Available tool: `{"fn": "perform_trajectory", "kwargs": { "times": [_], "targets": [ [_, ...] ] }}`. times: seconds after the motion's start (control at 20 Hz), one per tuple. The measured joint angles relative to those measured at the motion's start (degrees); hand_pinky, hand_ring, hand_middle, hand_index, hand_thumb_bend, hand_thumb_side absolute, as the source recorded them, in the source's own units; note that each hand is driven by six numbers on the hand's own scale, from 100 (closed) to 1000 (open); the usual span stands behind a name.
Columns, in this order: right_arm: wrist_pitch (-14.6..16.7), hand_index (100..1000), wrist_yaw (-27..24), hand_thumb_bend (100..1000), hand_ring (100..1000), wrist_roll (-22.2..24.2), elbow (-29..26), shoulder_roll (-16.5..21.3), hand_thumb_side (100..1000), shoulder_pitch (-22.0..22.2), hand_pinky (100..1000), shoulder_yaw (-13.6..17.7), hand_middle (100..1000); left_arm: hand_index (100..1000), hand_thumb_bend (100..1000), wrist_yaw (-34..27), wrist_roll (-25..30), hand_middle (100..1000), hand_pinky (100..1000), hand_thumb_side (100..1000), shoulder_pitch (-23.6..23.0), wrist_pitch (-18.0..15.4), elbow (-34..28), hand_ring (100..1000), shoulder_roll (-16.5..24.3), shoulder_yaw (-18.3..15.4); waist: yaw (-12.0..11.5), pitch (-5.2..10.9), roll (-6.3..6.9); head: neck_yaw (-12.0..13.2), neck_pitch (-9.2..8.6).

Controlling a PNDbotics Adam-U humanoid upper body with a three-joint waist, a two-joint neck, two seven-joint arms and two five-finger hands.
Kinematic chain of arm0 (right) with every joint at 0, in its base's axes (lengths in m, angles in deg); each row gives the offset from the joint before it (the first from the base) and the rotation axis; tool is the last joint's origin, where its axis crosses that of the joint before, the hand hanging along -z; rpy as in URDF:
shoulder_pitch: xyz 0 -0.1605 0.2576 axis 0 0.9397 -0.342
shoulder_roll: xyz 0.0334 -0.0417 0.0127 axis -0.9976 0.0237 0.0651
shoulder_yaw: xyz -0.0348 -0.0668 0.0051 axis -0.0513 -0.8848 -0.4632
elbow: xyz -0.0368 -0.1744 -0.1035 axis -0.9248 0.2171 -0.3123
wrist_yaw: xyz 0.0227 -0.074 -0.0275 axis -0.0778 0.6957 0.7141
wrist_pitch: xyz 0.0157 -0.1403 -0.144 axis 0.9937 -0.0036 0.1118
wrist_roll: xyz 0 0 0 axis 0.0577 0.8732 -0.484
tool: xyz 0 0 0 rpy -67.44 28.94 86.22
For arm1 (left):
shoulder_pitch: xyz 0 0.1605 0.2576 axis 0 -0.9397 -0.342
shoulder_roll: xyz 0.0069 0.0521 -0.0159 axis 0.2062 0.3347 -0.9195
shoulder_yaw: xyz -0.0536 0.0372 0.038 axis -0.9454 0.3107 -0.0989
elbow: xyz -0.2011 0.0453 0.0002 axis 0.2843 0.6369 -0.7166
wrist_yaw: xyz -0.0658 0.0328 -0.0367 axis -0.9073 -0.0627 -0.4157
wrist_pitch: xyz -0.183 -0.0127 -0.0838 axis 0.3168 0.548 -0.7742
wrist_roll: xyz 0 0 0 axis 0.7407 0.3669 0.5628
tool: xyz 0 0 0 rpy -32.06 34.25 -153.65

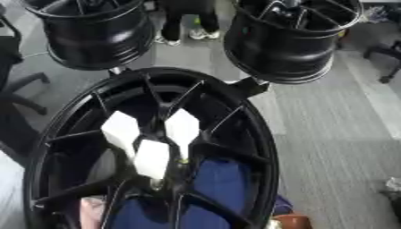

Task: Pull the pin out of the wheel hub.

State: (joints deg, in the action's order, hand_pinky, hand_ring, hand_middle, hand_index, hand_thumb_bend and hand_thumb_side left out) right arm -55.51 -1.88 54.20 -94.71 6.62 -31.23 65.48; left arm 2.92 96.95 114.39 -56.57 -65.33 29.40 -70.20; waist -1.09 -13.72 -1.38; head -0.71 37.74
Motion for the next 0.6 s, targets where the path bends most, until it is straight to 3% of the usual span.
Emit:
{"fn": "perform_trajectory", "kwargs": {
  "times": [0.6],
  "targets": [
    [1.1,847,-0.6,100,783,-0.1,0.0,-0.1,100,-1.9,886,-0.1,752,746,298,-12.9,-21.0,646,707,531,6.3,-1.3,-6.7,683,-4.0,4.4,0.5,0.28,-0.08,0.7,0.02]
  ]
}}
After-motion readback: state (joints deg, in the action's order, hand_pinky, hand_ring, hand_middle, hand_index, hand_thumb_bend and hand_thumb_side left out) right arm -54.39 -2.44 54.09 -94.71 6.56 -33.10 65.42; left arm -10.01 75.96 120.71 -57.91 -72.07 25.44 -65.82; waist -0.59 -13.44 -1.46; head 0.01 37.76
